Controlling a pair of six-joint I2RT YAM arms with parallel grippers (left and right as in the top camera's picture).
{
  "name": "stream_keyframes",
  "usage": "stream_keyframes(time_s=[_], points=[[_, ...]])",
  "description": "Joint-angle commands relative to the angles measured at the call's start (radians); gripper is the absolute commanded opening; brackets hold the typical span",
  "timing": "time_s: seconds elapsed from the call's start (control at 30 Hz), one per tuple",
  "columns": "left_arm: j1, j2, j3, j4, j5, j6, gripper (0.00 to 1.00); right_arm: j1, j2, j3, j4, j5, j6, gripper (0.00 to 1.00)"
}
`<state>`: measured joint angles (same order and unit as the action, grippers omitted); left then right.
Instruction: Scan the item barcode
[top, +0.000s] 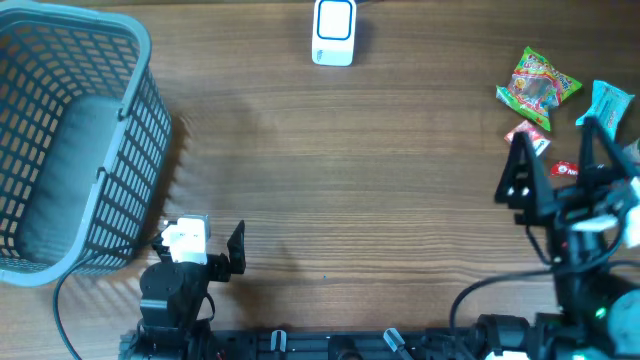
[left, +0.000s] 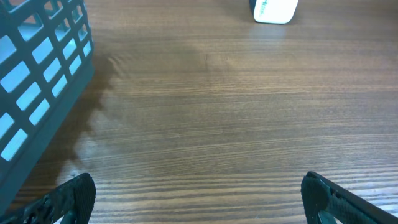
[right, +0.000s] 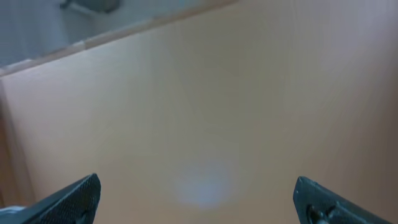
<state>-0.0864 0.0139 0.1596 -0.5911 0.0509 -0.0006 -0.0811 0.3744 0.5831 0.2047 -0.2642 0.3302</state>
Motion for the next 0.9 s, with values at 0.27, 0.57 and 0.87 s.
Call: stream_keyframes(time_s=[0.27,0.57,0.87], points=[[0.005,-0.007,-0.005,0.003,-0.003,0.016,1.0,0.084,-0.324,-0.328,0.099,0.187,-0.013,1.0],[0.005,-0.007,-0.005,0.003,-0.003,0.016,1.0,0.087,-0.371,-0.512,0.222,0.207,-0.009,1.0],[0.005,-0.007,-0.005,0.003,-0.003,0.016,1.0,0.088,-0.372,-0.578,0.154,0.28,0.037,1.0]])
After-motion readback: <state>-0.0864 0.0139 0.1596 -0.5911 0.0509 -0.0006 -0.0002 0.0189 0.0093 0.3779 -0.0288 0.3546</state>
